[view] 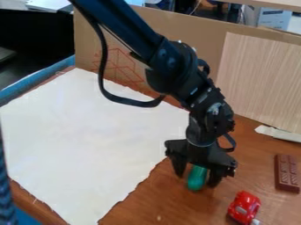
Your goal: Removed blue figure from cloth to the right of the table
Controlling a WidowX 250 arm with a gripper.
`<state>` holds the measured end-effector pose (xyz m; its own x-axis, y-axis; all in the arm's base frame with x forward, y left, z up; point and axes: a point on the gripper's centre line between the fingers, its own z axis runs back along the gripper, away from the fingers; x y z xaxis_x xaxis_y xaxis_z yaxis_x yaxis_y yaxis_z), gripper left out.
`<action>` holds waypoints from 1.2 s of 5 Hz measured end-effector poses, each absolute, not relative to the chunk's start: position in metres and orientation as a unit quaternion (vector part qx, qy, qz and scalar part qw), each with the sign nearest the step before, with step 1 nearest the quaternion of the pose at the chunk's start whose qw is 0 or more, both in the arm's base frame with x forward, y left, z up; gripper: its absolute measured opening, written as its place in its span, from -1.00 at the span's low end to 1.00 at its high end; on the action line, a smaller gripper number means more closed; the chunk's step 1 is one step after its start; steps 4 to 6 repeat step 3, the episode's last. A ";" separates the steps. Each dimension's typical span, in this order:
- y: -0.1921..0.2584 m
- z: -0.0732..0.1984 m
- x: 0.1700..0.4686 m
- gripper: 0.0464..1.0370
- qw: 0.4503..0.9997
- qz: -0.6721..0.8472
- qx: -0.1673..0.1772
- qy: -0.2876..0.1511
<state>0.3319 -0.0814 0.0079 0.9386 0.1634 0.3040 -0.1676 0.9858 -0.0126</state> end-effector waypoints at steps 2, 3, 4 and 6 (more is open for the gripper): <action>-0.060 0.079 0.337 0.93 0.979 0.124 -0.022 -0.162; -0.042 0.126 0.328 0.93 0.974 0.112 0.090 -0.173; -0.042 0.126 0.328 0.93 0.974 0.112 0.090 -0.173; -0.042 0.126 0.328 0.93 0.974 0.112 0.090 -0.173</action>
